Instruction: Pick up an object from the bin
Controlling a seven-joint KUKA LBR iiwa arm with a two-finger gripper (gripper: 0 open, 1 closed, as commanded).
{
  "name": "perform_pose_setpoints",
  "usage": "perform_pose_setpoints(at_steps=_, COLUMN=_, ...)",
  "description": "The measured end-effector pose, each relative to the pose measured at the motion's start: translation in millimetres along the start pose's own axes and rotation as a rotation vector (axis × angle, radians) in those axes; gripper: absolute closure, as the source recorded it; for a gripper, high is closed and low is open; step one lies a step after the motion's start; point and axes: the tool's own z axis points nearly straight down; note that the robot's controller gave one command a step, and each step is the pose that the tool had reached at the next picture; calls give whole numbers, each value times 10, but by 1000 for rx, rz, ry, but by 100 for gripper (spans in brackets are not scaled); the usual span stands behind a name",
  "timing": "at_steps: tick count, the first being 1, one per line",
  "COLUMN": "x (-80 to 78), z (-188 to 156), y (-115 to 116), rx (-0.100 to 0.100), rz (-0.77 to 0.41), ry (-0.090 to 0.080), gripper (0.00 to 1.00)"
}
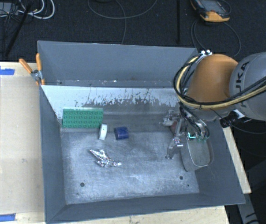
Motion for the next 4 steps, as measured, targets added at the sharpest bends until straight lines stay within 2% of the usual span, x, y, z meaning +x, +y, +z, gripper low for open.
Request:
perform_pose_setpoints(at_steps=1, x=3, z=402, y=944, rx=-2, rz=-214, ry=-4, gripper=0)
perform_pose_setpoints(at_steps=2, x=-227, z=626, y=1618, rx=0, rz=-342, ry=-4, gripper=0)
perform_pose_setpoints(at_steps=3, x=246, z=661, y=2020, rx=4, rz=-616, ry=-15, gripper=0)
perform_pose_setpoints(at_steps=4, x=250, z=654, y=2016, rx=3, rz=-613, ry=-9, gripper=100)
